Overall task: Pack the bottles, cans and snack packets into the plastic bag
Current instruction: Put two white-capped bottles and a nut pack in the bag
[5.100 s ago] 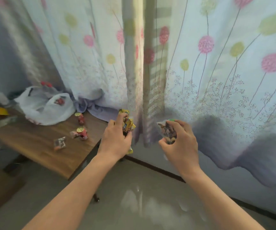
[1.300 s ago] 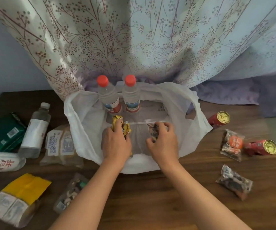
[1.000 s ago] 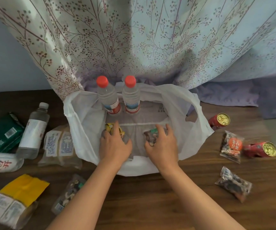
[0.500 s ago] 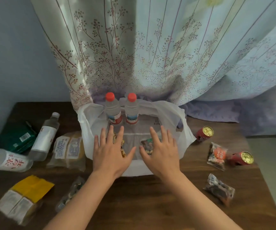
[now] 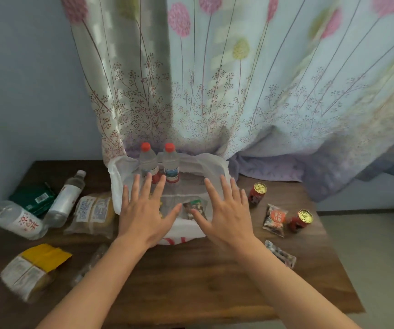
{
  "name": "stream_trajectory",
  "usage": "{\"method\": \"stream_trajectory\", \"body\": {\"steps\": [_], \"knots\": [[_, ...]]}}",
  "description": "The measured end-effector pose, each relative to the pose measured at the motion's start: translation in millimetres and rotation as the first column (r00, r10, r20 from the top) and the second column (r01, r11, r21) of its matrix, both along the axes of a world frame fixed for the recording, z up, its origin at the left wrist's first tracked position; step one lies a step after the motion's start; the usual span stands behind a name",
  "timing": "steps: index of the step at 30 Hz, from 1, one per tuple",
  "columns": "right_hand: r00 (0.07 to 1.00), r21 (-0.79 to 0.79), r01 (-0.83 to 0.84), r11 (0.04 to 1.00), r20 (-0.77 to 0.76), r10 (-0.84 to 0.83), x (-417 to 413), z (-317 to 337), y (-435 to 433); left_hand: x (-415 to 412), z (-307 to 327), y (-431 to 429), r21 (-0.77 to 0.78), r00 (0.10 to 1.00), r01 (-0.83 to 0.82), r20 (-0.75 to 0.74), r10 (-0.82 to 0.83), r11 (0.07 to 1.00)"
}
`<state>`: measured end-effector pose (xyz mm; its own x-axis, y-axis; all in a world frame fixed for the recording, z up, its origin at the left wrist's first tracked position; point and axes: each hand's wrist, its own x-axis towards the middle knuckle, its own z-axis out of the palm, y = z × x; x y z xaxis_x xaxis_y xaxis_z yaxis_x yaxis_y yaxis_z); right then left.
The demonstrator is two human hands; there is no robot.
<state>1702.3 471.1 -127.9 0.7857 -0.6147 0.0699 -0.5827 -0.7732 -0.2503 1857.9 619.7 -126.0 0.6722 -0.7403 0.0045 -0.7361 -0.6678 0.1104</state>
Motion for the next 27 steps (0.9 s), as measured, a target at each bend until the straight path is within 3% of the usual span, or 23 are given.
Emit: {"method": "stream_trajectory", "body": {"steps": [15,27], "knots": [[0.99,0.0,0.076,0.997,0.116,-0.075,-186,59,-18,-181,42,2,-0.191,1.0,-0.005,-0.012,0.003,0.982],[0.976,-0.015,-0.136,0.991,0.171,0.136,-153,63,48,-180,58,102,-0.212,0.978,-0.193,0.039,0.205,0.958]]}}
